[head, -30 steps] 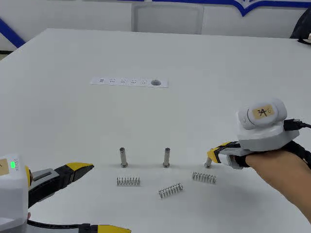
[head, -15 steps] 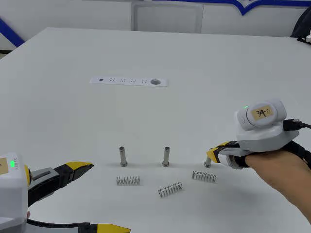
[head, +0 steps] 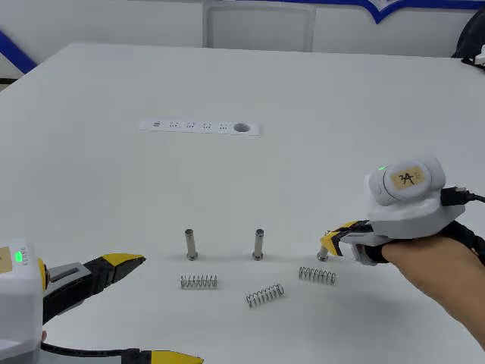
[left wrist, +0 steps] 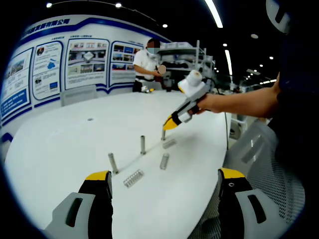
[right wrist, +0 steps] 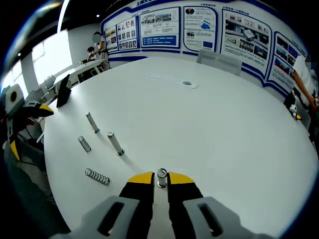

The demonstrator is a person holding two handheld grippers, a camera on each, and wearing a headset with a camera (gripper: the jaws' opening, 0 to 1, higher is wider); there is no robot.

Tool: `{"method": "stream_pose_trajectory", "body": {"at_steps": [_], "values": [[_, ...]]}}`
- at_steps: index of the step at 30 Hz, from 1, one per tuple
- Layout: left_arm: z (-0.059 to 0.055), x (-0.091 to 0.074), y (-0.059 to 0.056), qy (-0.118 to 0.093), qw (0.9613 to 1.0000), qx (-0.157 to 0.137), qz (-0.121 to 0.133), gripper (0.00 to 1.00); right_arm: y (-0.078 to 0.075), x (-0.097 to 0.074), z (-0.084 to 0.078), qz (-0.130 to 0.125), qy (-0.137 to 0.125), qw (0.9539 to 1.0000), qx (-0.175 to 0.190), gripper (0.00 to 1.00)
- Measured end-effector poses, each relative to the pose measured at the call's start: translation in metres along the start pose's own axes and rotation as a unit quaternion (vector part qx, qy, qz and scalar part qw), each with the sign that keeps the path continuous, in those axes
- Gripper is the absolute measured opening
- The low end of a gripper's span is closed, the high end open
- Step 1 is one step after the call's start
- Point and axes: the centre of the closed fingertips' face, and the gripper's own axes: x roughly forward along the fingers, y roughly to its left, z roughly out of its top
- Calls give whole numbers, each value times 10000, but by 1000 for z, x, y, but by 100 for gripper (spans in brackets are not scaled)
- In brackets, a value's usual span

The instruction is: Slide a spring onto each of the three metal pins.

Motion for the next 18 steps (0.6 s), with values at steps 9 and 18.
{"method": "stream_pose_trajectory", "body": {"at_steps": [9, 18], "values": [[0, 0, -1, -6, 10000, -3, -5, 89, 2, -9, 1, 15, -59, 9999, -97, 13], [0, 0, -2, -7, 10000, -3, -24, 89, 10, -23, -6, 134, -14, 9994, -309, 14]]}}
